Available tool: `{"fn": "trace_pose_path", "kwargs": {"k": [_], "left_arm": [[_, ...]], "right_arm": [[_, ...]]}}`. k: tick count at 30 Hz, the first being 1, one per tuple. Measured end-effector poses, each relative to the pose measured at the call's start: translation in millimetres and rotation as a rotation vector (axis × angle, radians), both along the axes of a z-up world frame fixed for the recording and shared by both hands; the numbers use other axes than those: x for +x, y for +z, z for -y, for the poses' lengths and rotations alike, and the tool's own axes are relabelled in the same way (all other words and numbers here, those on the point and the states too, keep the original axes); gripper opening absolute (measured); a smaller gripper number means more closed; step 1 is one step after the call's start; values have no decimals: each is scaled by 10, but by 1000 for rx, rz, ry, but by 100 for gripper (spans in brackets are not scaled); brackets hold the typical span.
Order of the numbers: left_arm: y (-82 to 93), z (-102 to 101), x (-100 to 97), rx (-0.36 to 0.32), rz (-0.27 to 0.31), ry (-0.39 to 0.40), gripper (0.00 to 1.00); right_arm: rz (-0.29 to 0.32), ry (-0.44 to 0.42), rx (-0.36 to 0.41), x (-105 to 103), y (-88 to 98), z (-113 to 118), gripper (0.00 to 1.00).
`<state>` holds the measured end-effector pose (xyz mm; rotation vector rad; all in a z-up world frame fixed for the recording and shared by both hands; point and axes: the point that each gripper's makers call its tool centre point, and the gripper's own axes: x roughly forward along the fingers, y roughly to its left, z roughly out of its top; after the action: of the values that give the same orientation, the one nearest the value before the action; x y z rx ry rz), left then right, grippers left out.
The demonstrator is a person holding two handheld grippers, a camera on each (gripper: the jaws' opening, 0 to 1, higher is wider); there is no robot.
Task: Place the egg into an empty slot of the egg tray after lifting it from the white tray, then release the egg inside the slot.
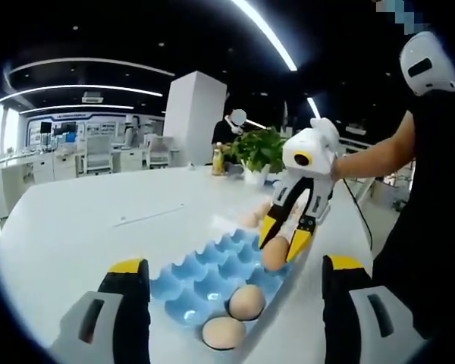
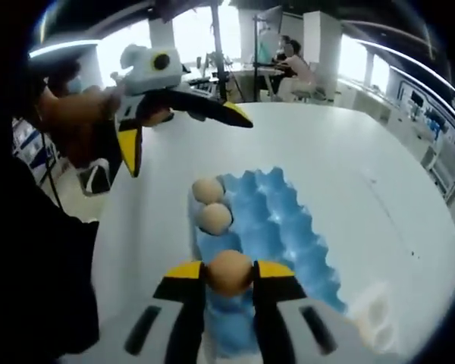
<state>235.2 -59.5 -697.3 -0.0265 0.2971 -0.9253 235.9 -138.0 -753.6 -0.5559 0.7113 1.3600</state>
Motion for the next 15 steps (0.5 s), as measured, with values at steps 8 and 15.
{"fn": "trace_pose_path", "kwargs": {"k": [8, 15], "left_arm": [[12, -8, 23, -3, 6, 10, 96], [10, -11, 8, -7, 1, 10, 94]], "right_arm": [[0, 25, -3, -24, -35, -98, 24], [-10, 44, -14, -52, -97, -159, 24]]}}
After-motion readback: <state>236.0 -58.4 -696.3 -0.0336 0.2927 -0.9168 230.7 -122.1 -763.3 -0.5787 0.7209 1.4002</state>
